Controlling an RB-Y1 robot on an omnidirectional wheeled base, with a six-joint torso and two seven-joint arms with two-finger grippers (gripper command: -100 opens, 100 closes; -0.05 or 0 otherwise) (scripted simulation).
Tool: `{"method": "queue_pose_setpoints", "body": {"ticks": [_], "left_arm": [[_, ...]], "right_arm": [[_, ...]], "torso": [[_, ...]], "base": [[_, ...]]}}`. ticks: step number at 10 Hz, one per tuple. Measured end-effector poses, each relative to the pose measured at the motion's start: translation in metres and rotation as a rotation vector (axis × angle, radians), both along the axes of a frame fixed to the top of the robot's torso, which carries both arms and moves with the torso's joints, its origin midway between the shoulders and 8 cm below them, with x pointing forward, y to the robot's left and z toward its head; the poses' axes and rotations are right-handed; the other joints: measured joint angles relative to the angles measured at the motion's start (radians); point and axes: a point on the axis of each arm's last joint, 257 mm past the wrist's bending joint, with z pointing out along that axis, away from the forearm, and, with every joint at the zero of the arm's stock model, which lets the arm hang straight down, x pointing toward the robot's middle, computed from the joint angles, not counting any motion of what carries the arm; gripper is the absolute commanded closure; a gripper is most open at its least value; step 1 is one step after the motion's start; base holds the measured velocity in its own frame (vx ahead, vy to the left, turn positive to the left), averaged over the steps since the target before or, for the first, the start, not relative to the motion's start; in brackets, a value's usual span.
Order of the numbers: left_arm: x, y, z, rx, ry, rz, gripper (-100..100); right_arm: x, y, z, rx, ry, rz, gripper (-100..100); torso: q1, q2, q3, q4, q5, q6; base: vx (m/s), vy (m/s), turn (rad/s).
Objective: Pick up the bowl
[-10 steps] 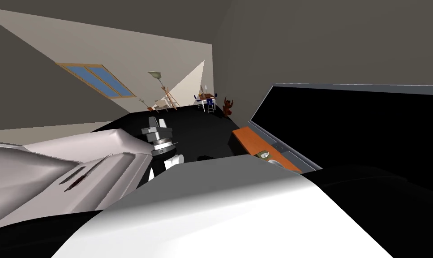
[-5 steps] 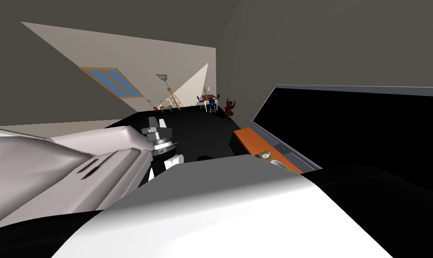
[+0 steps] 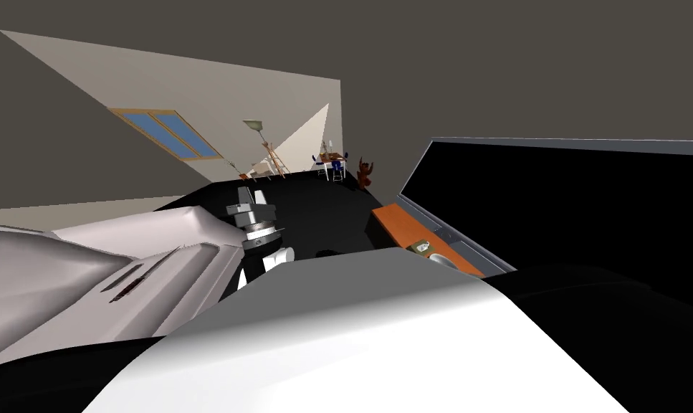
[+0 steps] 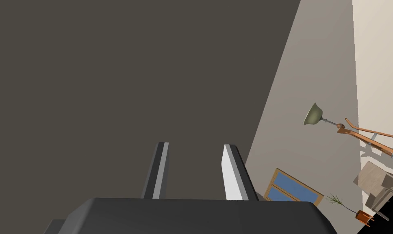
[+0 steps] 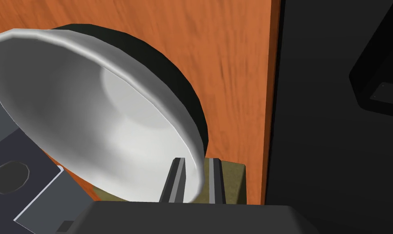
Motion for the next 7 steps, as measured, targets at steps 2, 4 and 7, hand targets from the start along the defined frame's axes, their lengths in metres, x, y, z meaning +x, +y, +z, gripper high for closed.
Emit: {"method": "queue_pose_setpoints", "body": {"ticks": [2, 4, 7], "left_arm": [[0.000, 0.000, 0.000, 0.000, 0.000, 0.000, 0], [0.000, 0.000, 0.000, 0.000, 0.000, 0.000, 0], [0.000, 0.000, 0.000, 0.000, 0.000, 0.000, 0]], "right_arm": [[0.022, 0.006, -0.002, 0.009, -0.004, 0.069, 100], [0.045, 0.014, -0.003, 0.018, -0.012, 0.142, 100], [0.065, 0.020, -0.002, 0.018, -0.015, 0.200, 100]], "torso": [[0.000, -0.003, -0.002, -0.001, 0.000, -0.002], [0.000, -0.004, -0.002, -0.001, 0.001, -0.002], [0.001, 0.004, 0.002, 0.001, 0.001, -0.004]], "base": [[0.124, -0.010, -0.344], [0.130, -0.008, -0.364], [0.037, 0.001, -0.166]]}}
